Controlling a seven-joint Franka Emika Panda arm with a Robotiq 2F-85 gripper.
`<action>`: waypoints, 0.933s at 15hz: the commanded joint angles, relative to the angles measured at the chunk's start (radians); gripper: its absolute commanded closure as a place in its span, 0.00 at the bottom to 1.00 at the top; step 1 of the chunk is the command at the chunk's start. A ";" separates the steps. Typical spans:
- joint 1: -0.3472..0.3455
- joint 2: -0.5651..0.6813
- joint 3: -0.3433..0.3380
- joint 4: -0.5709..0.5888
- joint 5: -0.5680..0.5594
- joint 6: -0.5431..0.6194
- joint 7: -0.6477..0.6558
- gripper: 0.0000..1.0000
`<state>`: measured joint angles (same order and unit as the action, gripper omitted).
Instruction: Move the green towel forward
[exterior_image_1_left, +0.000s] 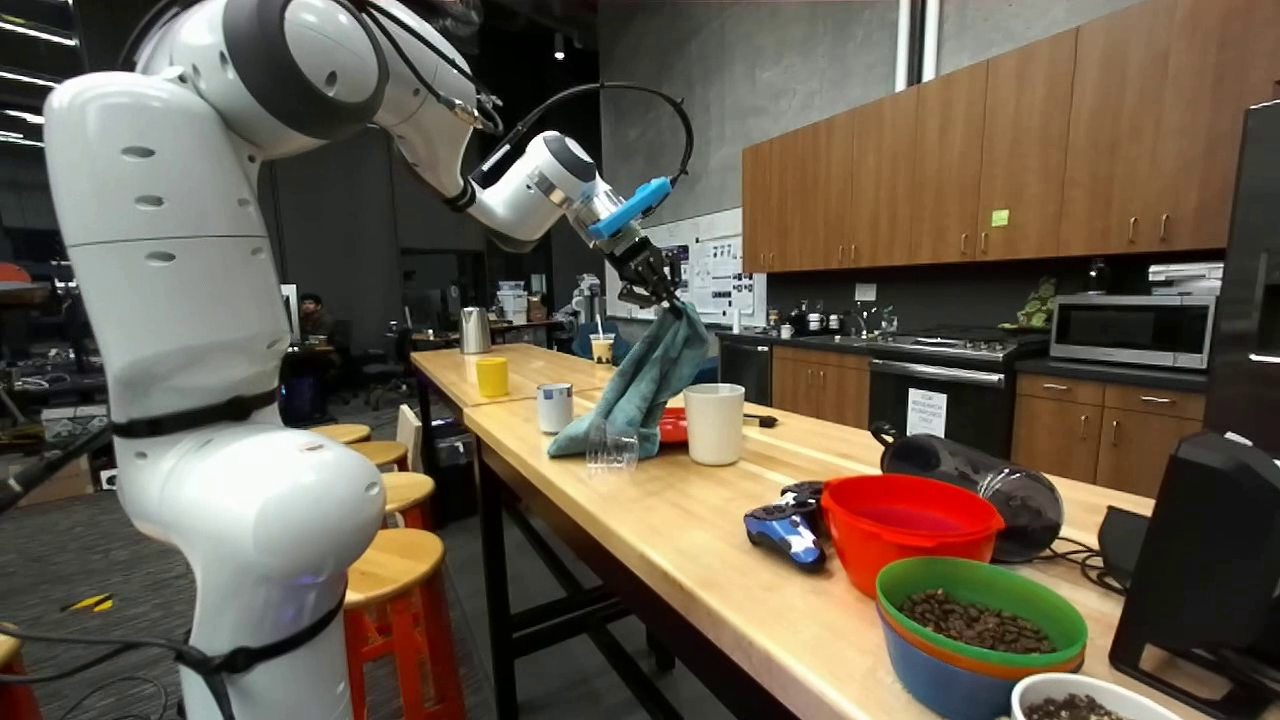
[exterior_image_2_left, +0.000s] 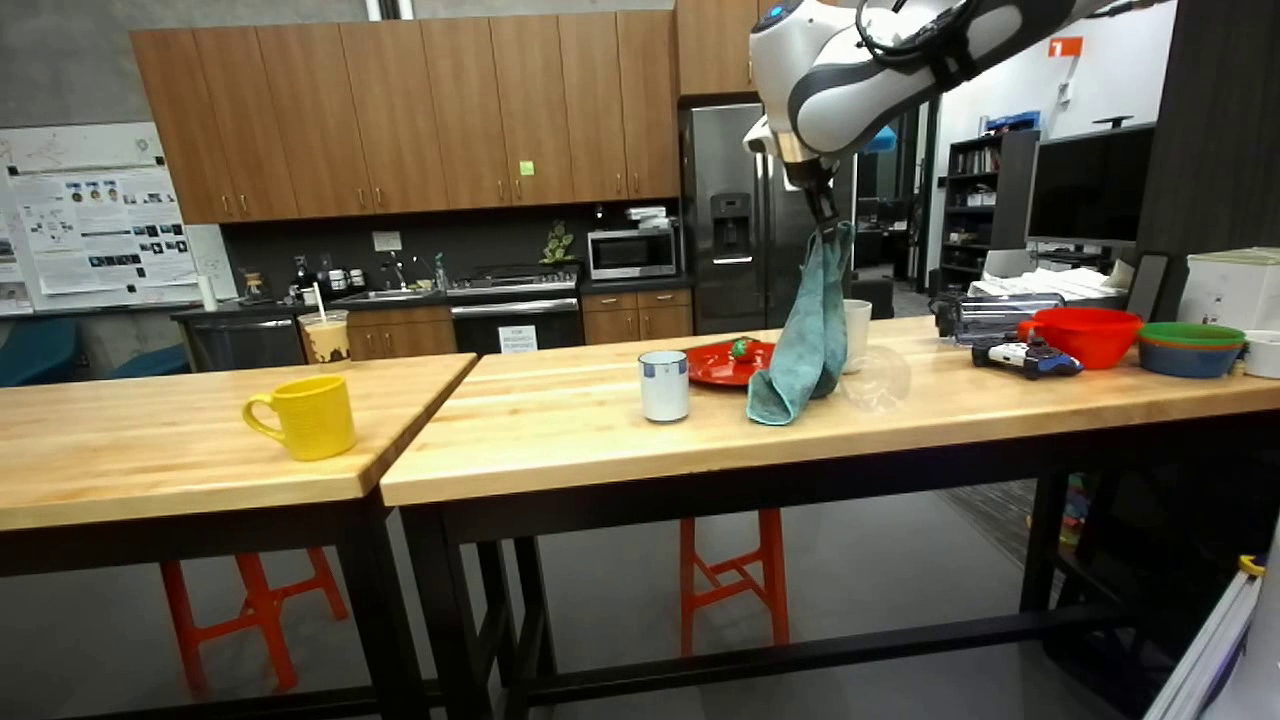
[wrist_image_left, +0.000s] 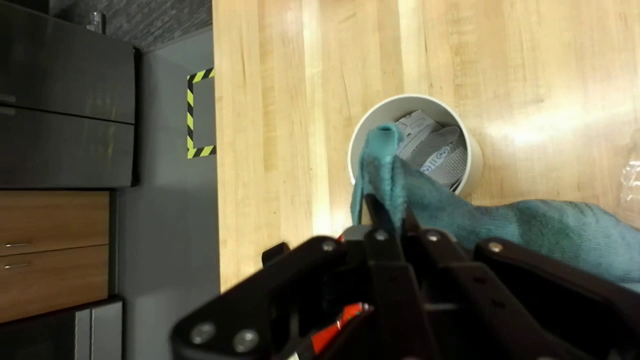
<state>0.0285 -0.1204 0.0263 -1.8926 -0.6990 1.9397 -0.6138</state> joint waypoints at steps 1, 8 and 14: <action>-0.006 0.007 -0.005 0.012 -0.057 -0.015 0.015 0.99; -0.007 0.036 -0.013 0.012 -0.071 0.001 0.051 0.59; -0.004 0.073 -0.012 0.085 -0.016 0.071 0.143 0.19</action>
<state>0.0247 -0.0684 0.0160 -1.8690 -0.7440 1.9764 -0.5148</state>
